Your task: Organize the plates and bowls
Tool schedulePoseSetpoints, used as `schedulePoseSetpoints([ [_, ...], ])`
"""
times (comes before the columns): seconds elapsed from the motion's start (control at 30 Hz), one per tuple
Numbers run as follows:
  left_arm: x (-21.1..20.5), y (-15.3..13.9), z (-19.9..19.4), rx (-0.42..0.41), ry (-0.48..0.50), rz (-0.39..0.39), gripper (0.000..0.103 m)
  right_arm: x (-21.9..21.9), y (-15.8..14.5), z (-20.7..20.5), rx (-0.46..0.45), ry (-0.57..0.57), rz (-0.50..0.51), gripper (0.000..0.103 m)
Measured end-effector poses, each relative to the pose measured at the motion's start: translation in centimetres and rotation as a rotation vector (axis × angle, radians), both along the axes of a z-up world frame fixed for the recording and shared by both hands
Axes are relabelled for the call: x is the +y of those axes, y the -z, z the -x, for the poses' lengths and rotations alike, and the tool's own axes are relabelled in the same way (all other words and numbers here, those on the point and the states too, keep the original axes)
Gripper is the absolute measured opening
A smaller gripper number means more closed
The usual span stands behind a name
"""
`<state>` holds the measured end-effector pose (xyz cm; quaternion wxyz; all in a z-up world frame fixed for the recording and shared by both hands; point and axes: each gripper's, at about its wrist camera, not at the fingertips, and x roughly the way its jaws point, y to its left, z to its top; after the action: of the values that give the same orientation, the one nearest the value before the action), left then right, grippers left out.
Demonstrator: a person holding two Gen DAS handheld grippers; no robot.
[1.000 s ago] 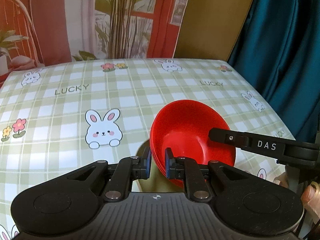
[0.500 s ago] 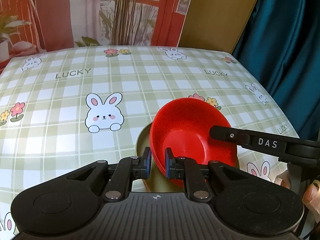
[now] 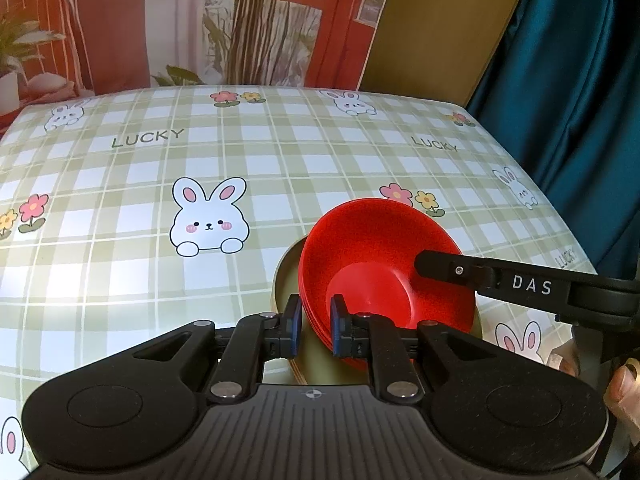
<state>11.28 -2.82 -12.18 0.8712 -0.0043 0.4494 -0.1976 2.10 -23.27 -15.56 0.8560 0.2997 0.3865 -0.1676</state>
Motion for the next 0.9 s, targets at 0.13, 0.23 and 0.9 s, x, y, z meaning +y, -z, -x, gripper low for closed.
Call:
schedulePoseSetpoints([
  [0.13, -0.2, 0.0, 0.2, -0.017, 0.006, -0.016, 0.017, 0.1, 0.0, -0.1, 0.002, -0.006, 0.013, 0.019],
  [0.23, 0.0, -0.2, 0.3, -0.037, 0.005, -0.023, 0.017, 0.0, -0.1, -0.1, 0.002, -0.003, 0.017, 0.02],
  [0.9, 2.0, -6.1, 1.5, -0.239, -0.055, 0.017, 0.037, 0.8, -4.5, 0.2, -0.056, -0.041, 0.249, 0.044],
])
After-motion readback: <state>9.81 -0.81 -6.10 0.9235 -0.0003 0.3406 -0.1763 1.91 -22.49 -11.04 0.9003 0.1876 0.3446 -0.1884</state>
